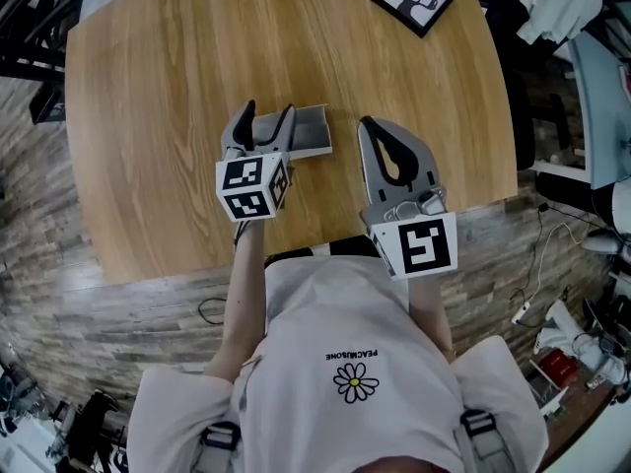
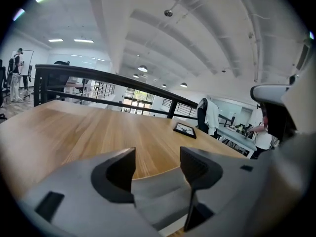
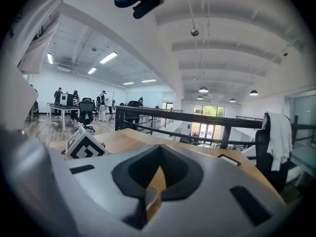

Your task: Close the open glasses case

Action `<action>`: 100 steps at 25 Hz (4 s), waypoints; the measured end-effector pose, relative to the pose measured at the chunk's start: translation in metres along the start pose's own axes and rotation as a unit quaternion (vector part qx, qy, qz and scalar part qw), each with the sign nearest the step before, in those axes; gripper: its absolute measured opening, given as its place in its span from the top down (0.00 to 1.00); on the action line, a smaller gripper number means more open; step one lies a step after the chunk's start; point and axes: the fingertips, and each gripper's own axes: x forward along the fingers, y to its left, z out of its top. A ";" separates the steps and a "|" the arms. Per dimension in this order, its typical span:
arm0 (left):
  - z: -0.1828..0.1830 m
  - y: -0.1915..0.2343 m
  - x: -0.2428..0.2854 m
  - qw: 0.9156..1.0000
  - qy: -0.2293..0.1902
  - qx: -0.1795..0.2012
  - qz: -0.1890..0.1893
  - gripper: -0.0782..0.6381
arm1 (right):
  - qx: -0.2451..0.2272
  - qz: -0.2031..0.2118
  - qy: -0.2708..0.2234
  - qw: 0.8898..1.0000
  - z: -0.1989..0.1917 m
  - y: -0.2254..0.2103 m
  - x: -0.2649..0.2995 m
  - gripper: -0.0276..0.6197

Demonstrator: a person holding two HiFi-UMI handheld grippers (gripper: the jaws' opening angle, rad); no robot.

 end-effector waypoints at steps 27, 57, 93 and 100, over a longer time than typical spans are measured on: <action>-0.042 -0.013 0.001 0.996 0.082 -0.004 -0.020 0.51 | 0.004 0.014 0.001 1.000 -0.006 0.005 -0.003 0.95; -0.089 -0.030 -0.032 0.989 0.146 0.009 -0.010 0.51 | -0.020 0.009 -0.032 0.999 0.010 -0.004 -0.025 0.95; 0.205 -0.062 -0.200 0.951 -0.281 0.102 0.073 0.87 | -0.040 0.002 -0.149 0.988 0.088 -0.001 -0.027 0.95; 0.207 -0.059 -0.202 0.952 -0.283 0.093 0.074 0.87 | -0.038 0.005 -0.148 0.988 0.089 0.001 -0.028 0.95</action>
